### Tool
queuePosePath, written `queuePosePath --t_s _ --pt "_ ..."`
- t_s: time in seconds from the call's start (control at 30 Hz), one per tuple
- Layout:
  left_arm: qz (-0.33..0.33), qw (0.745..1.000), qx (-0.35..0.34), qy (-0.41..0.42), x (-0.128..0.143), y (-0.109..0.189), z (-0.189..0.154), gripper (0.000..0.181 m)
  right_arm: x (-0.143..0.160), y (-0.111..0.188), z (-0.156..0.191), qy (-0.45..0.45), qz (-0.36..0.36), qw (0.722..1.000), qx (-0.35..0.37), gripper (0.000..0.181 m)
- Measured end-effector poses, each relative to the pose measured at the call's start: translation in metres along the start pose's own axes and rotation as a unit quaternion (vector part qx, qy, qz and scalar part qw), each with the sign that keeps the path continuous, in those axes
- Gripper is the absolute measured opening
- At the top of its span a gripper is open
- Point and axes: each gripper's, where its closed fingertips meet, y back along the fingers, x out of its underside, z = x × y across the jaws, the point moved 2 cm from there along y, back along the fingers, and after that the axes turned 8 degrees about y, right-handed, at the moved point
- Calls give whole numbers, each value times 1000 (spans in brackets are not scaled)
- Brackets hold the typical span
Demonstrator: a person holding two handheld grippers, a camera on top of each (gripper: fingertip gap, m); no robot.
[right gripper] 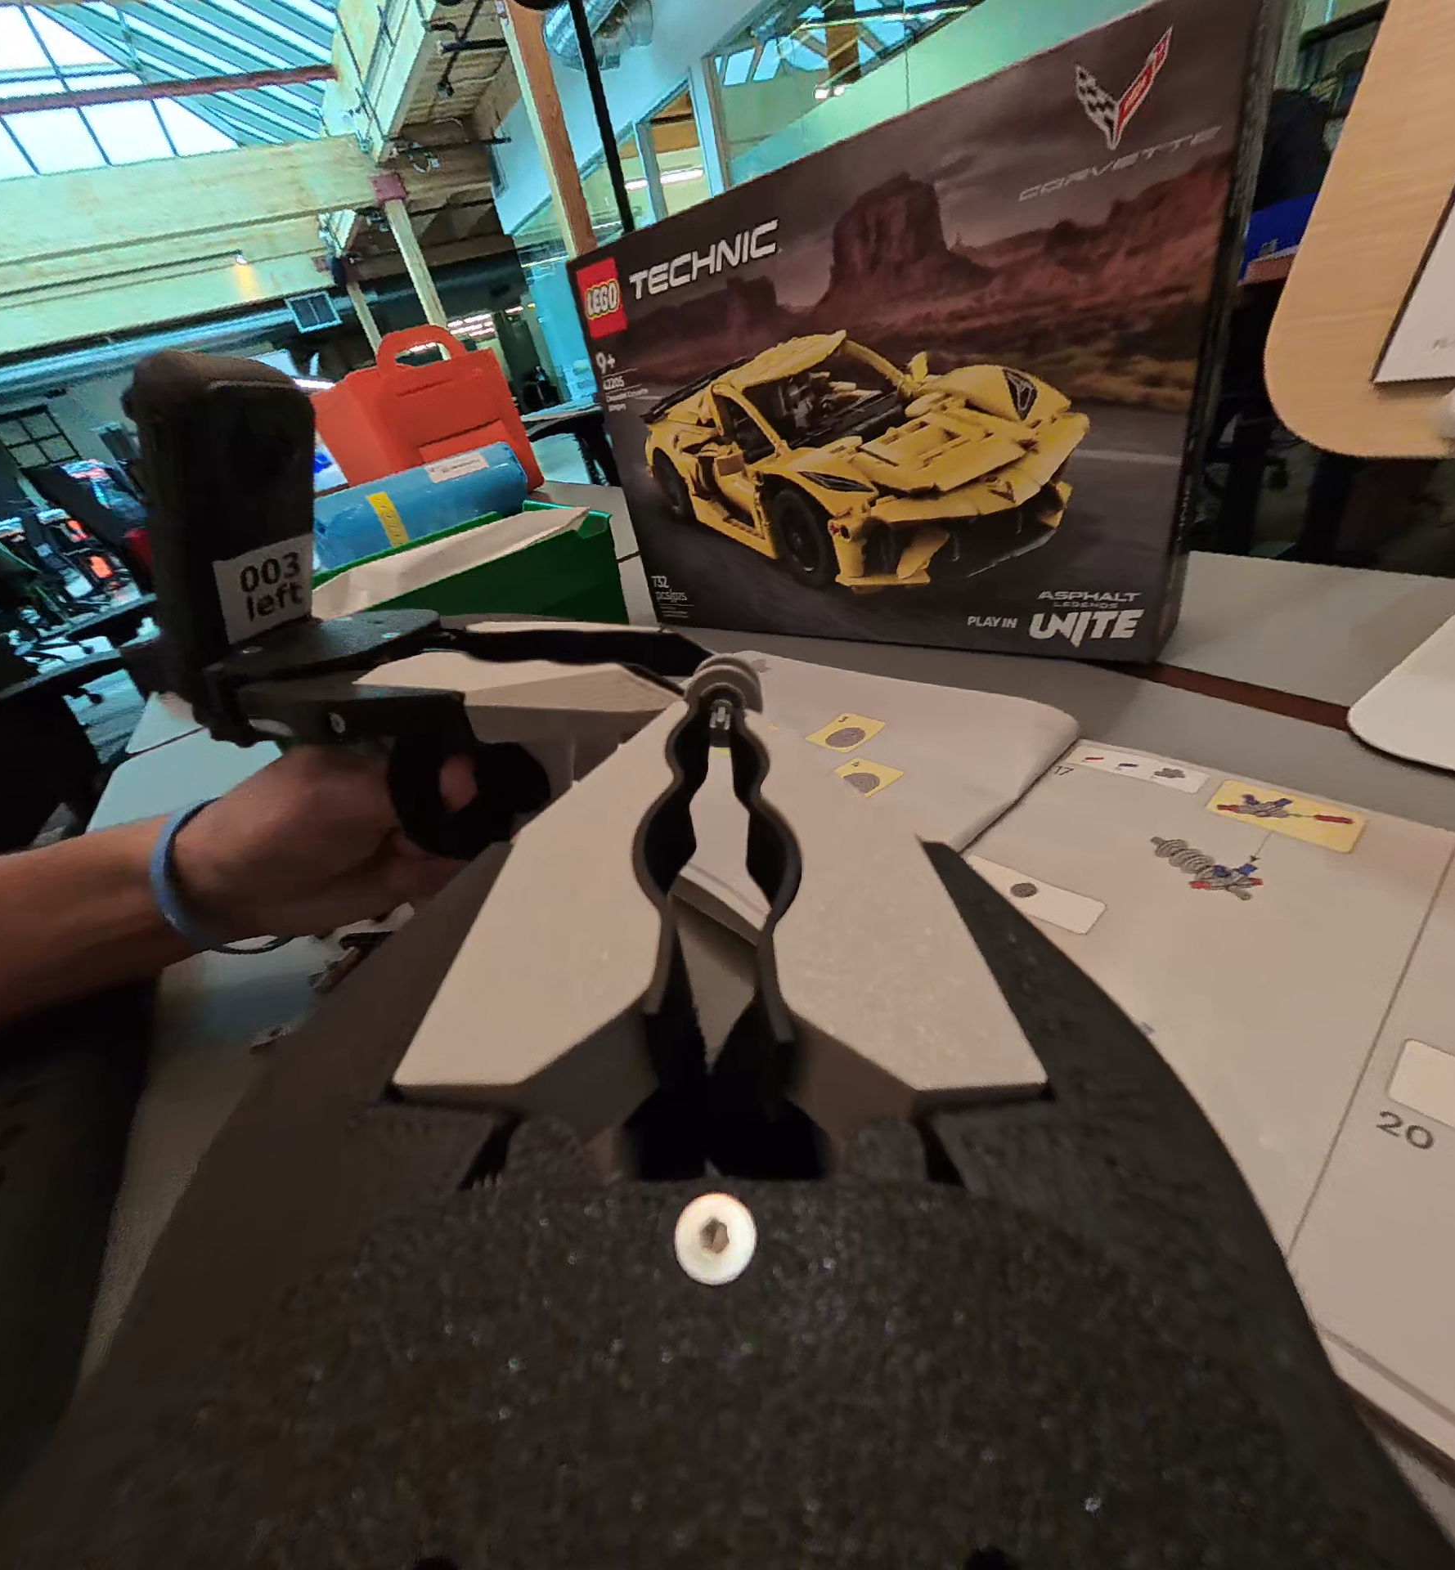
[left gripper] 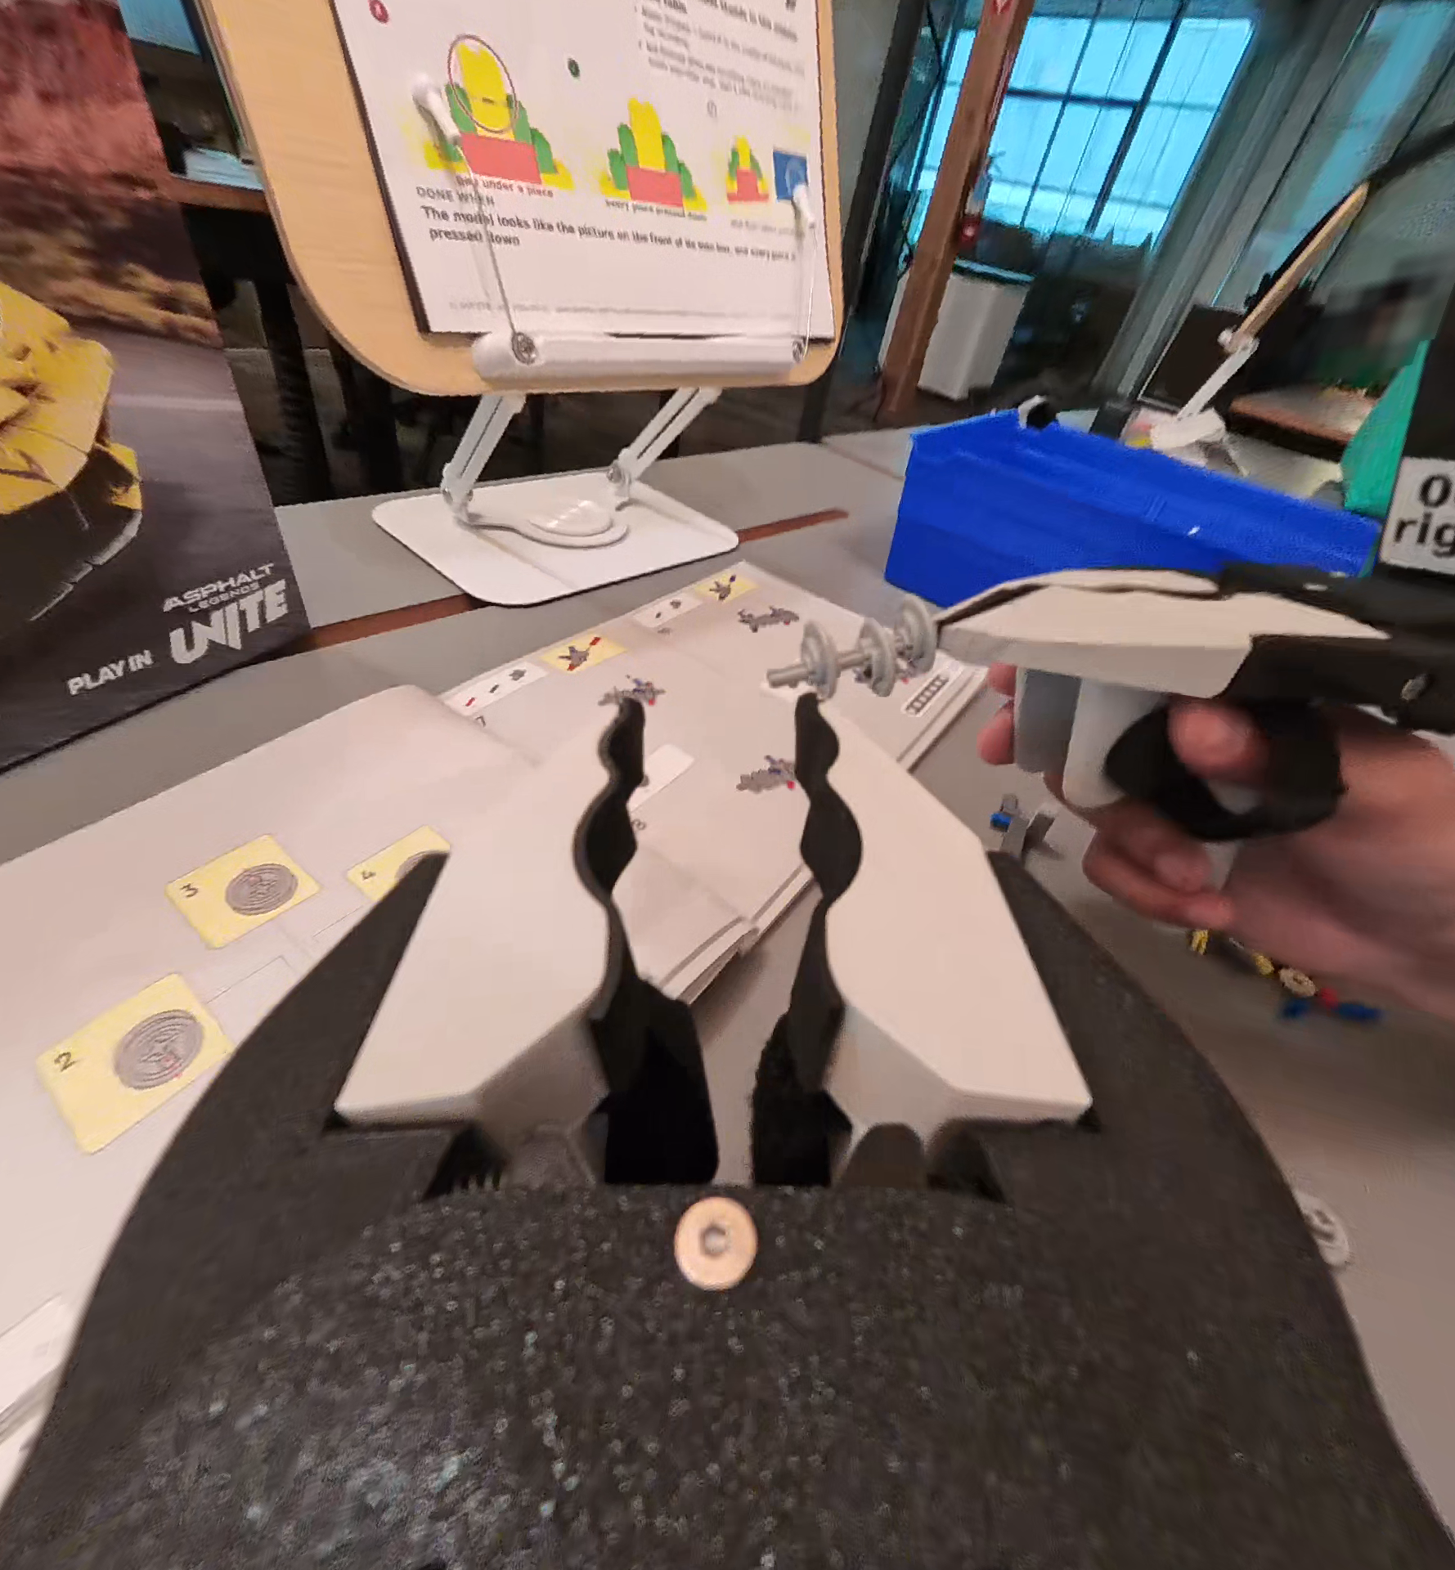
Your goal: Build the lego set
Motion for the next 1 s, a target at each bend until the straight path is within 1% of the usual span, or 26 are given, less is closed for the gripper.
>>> queuePosePath --t_s 0.13,0.2,0.3,0.37,0.43,0.57,0.87,1.0 --pt "-18 999 27 8 -3 0 -12 28 -3 -1 3 11 -11 1000 10 3" --pt "-18 999 39 2 -3 1 -17 34 -5 -1 2 7 -17 1000 13 4" --pt "-19 998 54 10 -5 2 -21 33 -1 -3 3 2 -11 1000 8 4" --pt "-19 999 45 12 -5 2 -17 24 -2 -4 6 4 -13 1000 3 4" --pt "-13 999 40 13 -3 2 -14 23 -2 -4 7 2 -13 1000 -2 4" --pt "-10 998 56 15 -2 3 -16 17 0 -6 10 3 -7 1000 -11 4" --pt "-10 999 30 -38 2 6 -15 14 2 -6 13 -2 -2 1000 -18 4" --pt "-2 999 22 -33 3 5 -13 14 4 -8 13 -6 1 1000 -16 4"
